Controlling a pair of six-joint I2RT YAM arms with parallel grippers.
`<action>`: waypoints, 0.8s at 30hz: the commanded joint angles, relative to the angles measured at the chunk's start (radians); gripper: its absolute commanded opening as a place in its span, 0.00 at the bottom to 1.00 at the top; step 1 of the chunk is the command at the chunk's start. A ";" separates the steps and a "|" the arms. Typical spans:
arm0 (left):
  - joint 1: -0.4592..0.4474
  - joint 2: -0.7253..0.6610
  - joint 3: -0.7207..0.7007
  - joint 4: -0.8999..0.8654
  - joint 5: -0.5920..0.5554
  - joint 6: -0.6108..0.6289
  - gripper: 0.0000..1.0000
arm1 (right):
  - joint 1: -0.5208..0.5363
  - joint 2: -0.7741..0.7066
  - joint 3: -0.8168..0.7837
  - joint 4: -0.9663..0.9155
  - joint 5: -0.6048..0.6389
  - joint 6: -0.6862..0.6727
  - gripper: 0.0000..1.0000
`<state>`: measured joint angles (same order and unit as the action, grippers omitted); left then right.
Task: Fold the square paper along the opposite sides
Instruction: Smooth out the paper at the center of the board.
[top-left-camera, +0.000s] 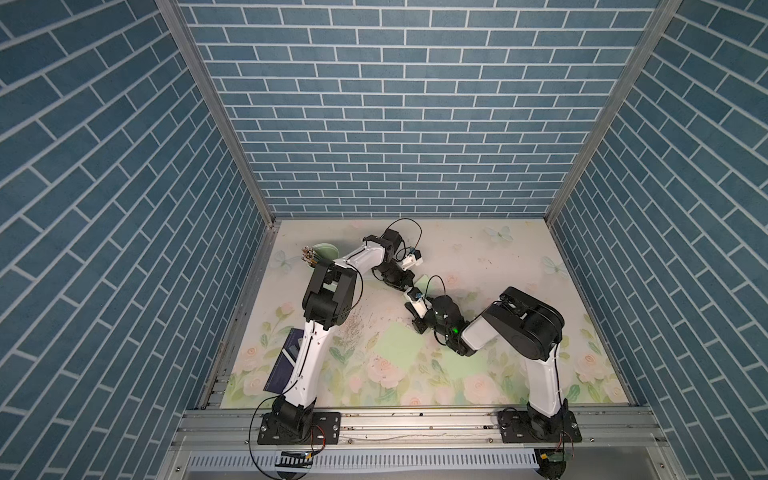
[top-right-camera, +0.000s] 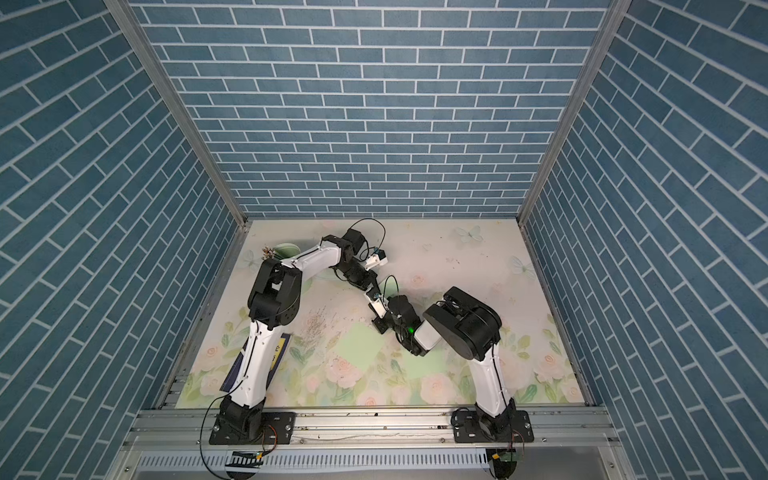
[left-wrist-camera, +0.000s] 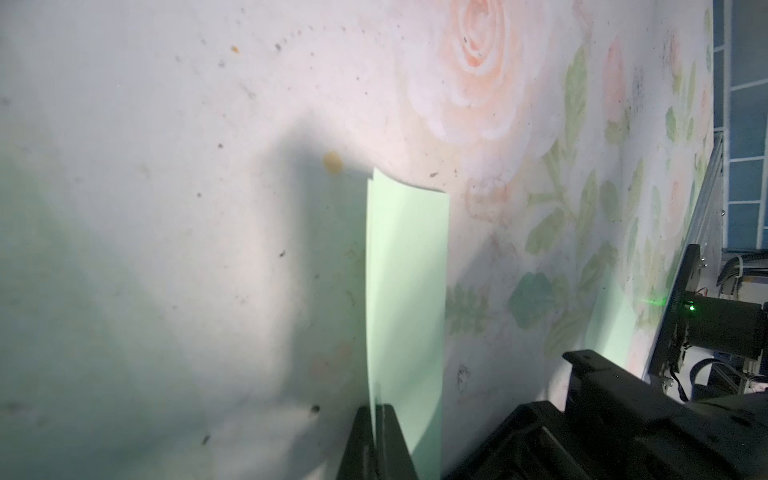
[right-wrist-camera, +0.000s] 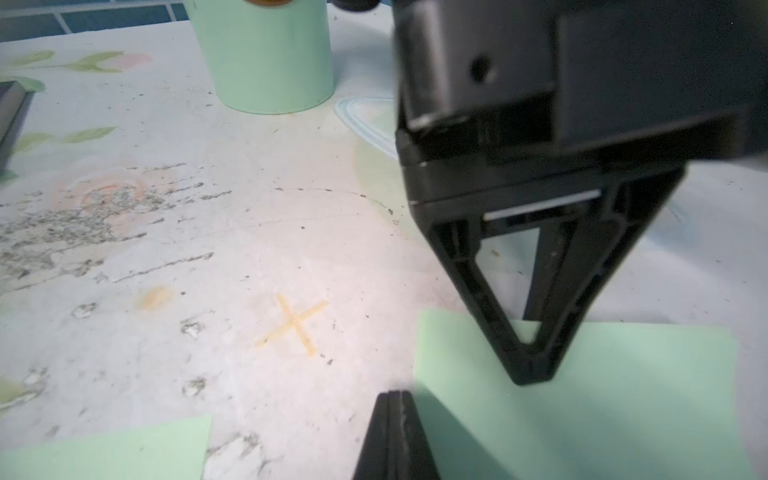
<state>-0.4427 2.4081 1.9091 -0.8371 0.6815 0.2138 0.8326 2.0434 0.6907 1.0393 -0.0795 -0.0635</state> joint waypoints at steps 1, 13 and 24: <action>0.046 0.164 -0.051 0.020 -0.363 -0.007 0.00 | 0.008 -0.066 0.021 -0.046 -0.014 -0.053 0.00; 0.079 0.186 -0.017 0.025 -0.389 -0.081 0.00 | -0.147 -0.038 0.123 -0.119 0.157 0.034 0.00; 0.078 0.175 -0.009 0.010 -0.350 -0.093 0.00 | -0.168 0.062 0.341 -0.373 0.135 0.118 0.00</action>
<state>-0.3798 2.4348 1.9781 -0.7612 0.5770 0.1196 0.6701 2.0628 0.9745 0.7773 0.0498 -0.0010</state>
